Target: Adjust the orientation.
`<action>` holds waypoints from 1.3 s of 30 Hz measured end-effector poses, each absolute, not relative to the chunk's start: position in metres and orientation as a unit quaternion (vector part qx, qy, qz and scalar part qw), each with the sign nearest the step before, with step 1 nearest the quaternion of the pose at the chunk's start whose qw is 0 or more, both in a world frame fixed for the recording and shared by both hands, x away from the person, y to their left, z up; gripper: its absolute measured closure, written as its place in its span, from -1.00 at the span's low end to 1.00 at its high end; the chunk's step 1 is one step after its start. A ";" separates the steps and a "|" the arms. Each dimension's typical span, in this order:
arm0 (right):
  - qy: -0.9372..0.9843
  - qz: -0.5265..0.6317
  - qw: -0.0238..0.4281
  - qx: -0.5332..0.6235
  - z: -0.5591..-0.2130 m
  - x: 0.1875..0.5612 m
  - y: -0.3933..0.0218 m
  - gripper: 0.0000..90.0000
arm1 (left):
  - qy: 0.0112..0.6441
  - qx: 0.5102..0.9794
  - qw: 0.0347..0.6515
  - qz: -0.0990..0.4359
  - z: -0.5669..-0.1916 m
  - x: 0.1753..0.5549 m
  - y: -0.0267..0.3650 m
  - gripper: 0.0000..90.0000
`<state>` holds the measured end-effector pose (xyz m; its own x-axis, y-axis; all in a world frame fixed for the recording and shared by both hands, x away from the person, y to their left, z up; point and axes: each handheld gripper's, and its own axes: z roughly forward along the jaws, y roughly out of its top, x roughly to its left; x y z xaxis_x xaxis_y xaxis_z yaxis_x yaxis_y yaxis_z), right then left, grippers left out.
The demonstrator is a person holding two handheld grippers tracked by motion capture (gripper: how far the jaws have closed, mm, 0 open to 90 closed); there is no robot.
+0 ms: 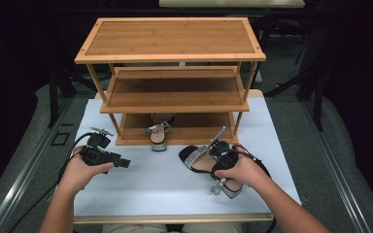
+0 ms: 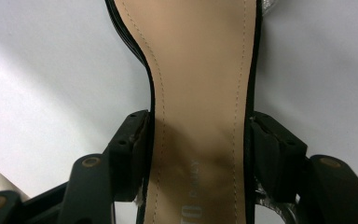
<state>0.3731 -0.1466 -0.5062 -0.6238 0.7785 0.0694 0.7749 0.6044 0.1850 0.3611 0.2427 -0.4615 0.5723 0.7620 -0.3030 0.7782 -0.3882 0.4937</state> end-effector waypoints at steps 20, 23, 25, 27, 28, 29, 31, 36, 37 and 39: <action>0.865 0.165 0.016 0.473 -0.492 0.384 -0.150 -0.06 | 0.462 0.834 0.302 -0.018 -0.465 0.363 0.241 -0.02; 0.859 0.165 0.025 0.484 -0.495 0.397 -0.142 -0.06 | 0.463 0.833 0.302 -0.019 -0.466 0.364 0.242 -0.02; 0.853 0.167 0.006 0.495 -0.495 0.400 -0.140 -0.06 | 0.462 0.834 0.301 -0.020 -0.466 0.364 0.242 -0.02; 0.847 0.175 0.026 0.502 -0.499 0.407 -0.134 -0.06 | 0.463 0.833 0.301 -0.019 -0.466 0.364 0.243 -0.02; 0.841 0.172 0.029 0.512 -0.499 0.413 -0.130 -0.06 | 0.464 0.833 0.301 -0.020 -0.467 0.364 0.244 -0.02; 0.841 0.172 0.029 0.512 -0.499 0.413 -0.130 -0.06 | 0.464 0.833 0.301 -0.020 -0.467 0.364 0.244 -0.02; 0.836 0.181 0.032 0.517 -0.501 0.419 -0.128 -0.06 | 0.465 0.833 0.300 -0.020 -0.468 0.365 0.245 -0.02; 0.825 0.181 0.025 0.536 -0.504 0.426 -0.123 -0.07 | 0.465 0.832 0.302 -0.019 -0.467 0.365 0.246 -0.02; 0.824 0.179 0.025 0.537 -0.504 0.426 -0.123 -0.08 | 0.465 0.832 0.302 -0.019 -0.467 0.365 0.246 -0.02; 0.823 0.180 0.038 0.537 -0.503 0.424 -0.122 -0.10 | 0.465 0.832 0.302 -0.018 -0.467 0.365 0.245 -0.02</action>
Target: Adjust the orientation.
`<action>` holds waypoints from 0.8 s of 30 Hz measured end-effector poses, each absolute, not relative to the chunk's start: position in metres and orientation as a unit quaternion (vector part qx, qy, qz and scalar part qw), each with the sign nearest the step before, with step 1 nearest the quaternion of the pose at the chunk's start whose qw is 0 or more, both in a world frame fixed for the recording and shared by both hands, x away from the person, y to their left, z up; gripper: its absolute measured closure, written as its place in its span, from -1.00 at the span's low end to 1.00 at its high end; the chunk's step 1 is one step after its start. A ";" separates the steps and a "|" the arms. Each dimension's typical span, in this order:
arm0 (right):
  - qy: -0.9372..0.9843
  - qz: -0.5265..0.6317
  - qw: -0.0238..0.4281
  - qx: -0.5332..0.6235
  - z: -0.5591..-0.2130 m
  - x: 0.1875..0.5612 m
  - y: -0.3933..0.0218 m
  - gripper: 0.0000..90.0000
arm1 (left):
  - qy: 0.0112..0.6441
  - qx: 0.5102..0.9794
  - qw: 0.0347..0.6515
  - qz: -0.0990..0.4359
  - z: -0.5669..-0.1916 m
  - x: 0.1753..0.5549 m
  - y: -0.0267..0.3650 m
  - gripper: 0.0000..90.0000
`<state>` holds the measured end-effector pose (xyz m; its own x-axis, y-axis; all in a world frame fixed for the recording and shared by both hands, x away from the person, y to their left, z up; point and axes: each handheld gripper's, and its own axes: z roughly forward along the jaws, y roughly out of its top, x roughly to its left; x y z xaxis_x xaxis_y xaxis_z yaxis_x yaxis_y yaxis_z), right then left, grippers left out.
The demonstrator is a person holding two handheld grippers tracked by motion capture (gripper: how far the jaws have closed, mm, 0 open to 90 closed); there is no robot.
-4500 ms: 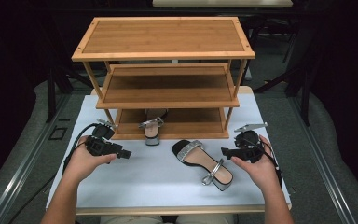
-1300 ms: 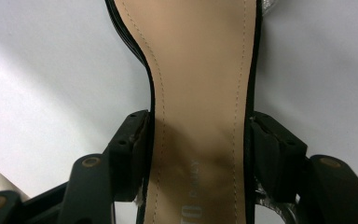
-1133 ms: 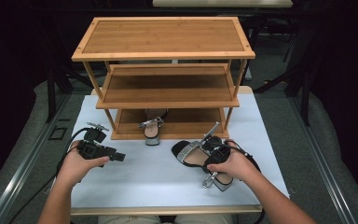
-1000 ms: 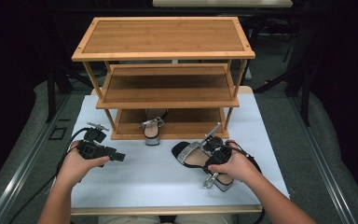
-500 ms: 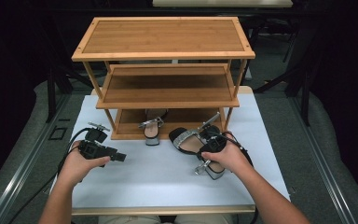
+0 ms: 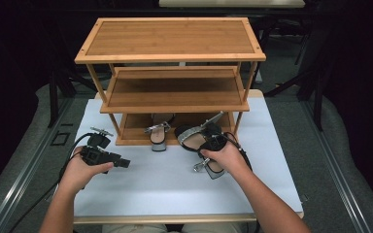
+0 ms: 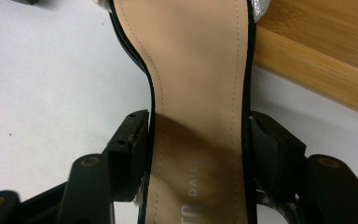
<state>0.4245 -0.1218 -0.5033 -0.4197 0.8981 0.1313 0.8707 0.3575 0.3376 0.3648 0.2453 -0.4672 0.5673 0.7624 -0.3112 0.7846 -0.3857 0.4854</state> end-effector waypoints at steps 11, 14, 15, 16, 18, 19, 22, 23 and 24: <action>0.825 0.249 0.071 0.503 -0.451 0.401 -0.135 -0.12 | 0.464 0.833 0.302 -0.019 -0.468 0.365 0.244 -0.02; 0.835 0.250 0.081 0.483 -0.438 0.388 -0.141 -0.08 | 0.465 0.832 0.301 -0.019 -0.467 0.364 0.245 -0.02; 0.840 0.248 0.082 0.475 -0.435 0.384 -0.144 -0.06 | 0.465 0.832 0.302 -0.019 -0.467 0.364 0.245 -0.02; 0.842 0.249 0.089 0.470 -0.433 0.380 -0.147 -0.05 | 0.466 0.832 0.302 -0.017 -0.467 0.364 0.245 -0.02; 0.845 0.248 0.091 0.464 -0.432 0.371 -0.155 -0.02 | 0.466 0.831 0.304 -0.018 -0.467 0.364 0.245 -0.02; 0.849 0.244 0.092 0.460 -0.433 0.367 -0.159 -0.01 | 0.466 0.831 0.304 -0.017 -0.467 0.364 0.245 -0.02; 0.853 0.222 0.112 0.458 -0.442 0.357 -0.172 0.06 | 0.467 0.829 0.307 -0.016 -0.466 0.364 0.243 -0.02; 0.855 0.211 0.116 0.459 -0.446 0.354 -0.177 0.08 | 0.464 0.831 0.306 -0.016 -0.466 0.364 0.243 -0.02; 0.856 0.209 0.112 0.459 -0.450 0.351 -0.181 0.08 | 0.464 0.831 0.306 -0.017 -0.466 0.364 0.242 -0.02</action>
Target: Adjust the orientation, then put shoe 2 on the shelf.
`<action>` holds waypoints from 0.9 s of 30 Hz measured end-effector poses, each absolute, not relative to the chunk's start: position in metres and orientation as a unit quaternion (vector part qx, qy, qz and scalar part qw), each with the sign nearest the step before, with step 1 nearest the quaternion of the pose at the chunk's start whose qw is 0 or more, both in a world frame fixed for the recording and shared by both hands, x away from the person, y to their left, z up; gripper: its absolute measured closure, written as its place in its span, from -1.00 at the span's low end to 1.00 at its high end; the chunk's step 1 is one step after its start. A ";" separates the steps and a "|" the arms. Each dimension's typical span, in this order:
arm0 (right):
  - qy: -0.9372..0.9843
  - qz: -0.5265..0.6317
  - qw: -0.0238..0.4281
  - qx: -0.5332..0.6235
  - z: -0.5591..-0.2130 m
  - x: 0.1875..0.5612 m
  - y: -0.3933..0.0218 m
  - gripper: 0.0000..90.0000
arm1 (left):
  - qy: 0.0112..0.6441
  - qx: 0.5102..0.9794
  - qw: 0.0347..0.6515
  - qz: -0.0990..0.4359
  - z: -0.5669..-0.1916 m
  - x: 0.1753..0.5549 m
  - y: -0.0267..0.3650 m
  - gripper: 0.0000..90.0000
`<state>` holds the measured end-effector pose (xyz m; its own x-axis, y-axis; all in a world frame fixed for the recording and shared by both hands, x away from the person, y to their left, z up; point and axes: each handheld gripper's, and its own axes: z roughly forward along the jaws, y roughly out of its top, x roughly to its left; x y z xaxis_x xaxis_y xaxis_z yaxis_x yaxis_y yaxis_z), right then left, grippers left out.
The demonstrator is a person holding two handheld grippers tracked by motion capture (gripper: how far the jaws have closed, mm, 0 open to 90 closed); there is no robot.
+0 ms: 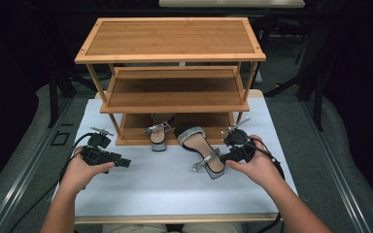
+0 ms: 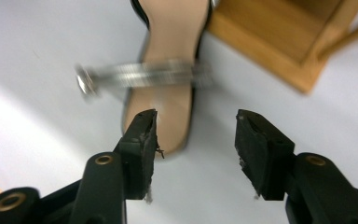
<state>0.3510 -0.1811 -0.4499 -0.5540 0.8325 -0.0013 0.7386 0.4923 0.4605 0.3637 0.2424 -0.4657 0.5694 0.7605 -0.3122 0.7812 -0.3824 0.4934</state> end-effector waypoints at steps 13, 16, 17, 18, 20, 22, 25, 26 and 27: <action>0.879 0.185 0.056 0.435 -0.506 0.339 -0.184 0.07 | 0.465 0.832 0.303 -0.018 -0.468 0.366 0.241 -0.02; 0.877 0.204 0.062 0.430 -0.508 0.340 -0.177 0.09 | 0.464 0.833 0.301 -0.019 -0.469 0.367 0.241 -0.02; 0.877 0.208 0.063 0.429 -0.509 0.341 -0.174 0.10 | 0.464 0.833 0.301 -0.019 -0.469 0.367 0.241 -0.02; 0.876 0.199 0.077 0.433 -0.508 0.340 -0.170 0.09 | 0.464 0.833 0.301 -0.019 -0.469 0.367 0.242 -0.02; 0.876 0.187 0.086 0.436 -0.507 0.339 -0.165 0.08 | 0.466 0.831 0.303 -0.018 -0.469 0.366 0.242 -0.02; 0.878 0.184 0.082 0.434 -0.506 0.338 -0.162 0.08 | 0.466 0.831 0.303 -0.017 -0.468 0.366 0.243 -0.02; 0.882 0.194 0.074 0.423 -0.506 0.334 -0.153 0.09 | 0.466 0.831 0.304 -0.017 -0.468 0.365 0.243 -0.02; 0.881 0.208 0.060 0.420 -0.507 0.334 -0.150 0.08 | 0.466 0.831 0.304 -0.017 -0.468 0.365 0.243 -0.02; 0.883 0.219 0.042 0.412 -0.507 0.334 -0.147 0.08 | 0.465 0.831 0.304 -0.017 -0.468 0.365 0.243 -0.02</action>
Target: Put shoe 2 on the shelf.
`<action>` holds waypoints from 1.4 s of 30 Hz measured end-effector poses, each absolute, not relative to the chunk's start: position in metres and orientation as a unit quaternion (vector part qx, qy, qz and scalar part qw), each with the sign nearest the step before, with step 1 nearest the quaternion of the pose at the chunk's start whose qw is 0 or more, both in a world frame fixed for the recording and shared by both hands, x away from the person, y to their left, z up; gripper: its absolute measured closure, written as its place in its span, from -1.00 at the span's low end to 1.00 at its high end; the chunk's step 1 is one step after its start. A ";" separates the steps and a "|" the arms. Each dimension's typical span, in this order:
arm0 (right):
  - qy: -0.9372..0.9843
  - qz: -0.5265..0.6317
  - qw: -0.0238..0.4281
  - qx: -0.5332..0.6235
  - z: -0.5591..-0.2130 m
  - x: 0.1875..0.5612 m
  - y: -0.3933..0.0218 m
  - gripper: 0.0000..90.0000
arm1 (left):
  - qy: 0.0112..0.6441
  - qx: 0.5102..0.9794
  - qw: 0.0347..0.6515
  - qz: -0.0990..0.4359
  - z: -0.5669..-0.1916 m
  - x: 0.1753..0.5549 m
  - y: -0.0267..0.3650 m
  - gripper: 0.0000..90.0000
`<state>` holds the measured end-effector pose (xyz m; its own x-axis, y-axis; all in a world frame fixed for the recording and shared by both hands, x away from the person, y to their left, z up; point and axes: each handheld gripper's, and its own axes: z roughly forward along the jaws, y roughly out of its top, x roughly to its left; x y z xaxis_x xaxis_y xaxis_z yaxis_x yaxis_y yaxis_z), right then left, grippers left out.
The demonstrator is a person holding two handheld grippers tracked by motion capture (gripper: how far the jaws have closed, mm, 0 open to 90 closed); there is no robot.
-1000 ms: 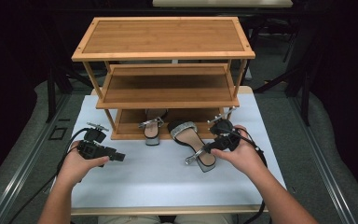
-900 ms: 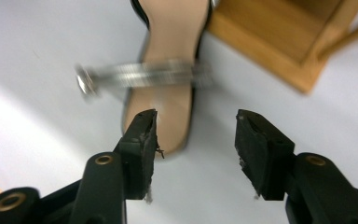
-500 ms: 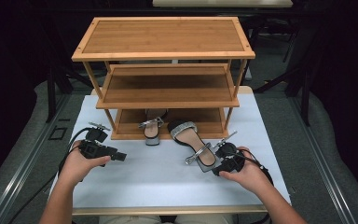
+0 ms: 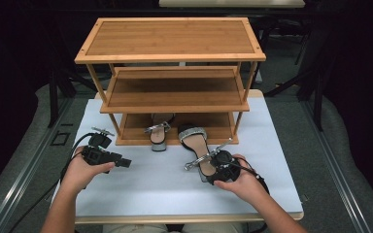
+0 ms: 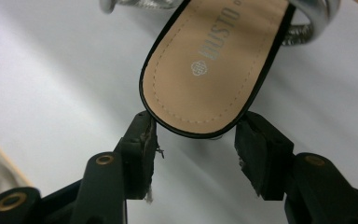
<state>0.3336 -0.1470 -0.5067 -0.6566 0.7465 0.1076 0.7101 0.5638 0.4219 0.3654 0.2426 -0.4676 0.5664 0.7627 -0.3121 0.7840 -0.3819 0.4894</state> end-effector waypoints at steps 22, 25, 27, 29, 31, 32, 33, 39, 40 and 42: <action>0.864 0.254 0.047 0.433 -0.492 0.349 -0.126 0.01 | 0.467 0.831 0.302 -0.019 -0.470 0.367 0.243 -0.02; 0.862 0.257 0.056 0.434 -0.490 0.354 -0.122 0.01 | 0.466 0.830 0.304 -0.017 -0.469 0.367 0.244 -0.02; 0.856 0.259 0.069 0.443 -0.488 0.360 -0.119 0.01 | 0.466 0.831 0.304 -0.017 -0.469 0.367 0.244 -0.02; 0.853 0.262 0.064 0.448 -0.488 0.367 -0.118 0.01 | 0.467 0.831 0.304 -0.018 -0.469 0.367 0.245 -0.02; 0.852 0.262 0.062 0.449 -0.489 0.372 -0.115 0.01 | 0.467 0.830 0.304 -0.018 -0.469 0.367 0.245 -0.02; 0.852 0.258 0.065 0.451 -0.491 0.375 -0.113 0.01 | 0.467 0.830 0.304 -0.017 -0.469 0.367 0.245 -0.02; 0.851 0.256 0.067 0.454 -0.491 0.377 -0.112 0.01 | 0.467 0.830 0.305 -0.017 -0.469 0.367 0.245 -0.02; 0.847 0.262 0.067 0.459 -0.490 0.390 -0.106 0.02 | 0.467 0.830 0.304 -0.017 -0.469 0.367 0.245 -0.02; 0.846 0.262 0.066 0.460 -0.490 0.391 -0.105 0.02 | 0.466 0.831 0.304 -0.017 -0.469 0.367 0.245 -0.02; 0.845 0.261 0.069 0.463 -0.491 0.395 -0.102 0.02 | 0.467 0.831 0.303 -0.017 -0.470 0.367 0.244 -0.02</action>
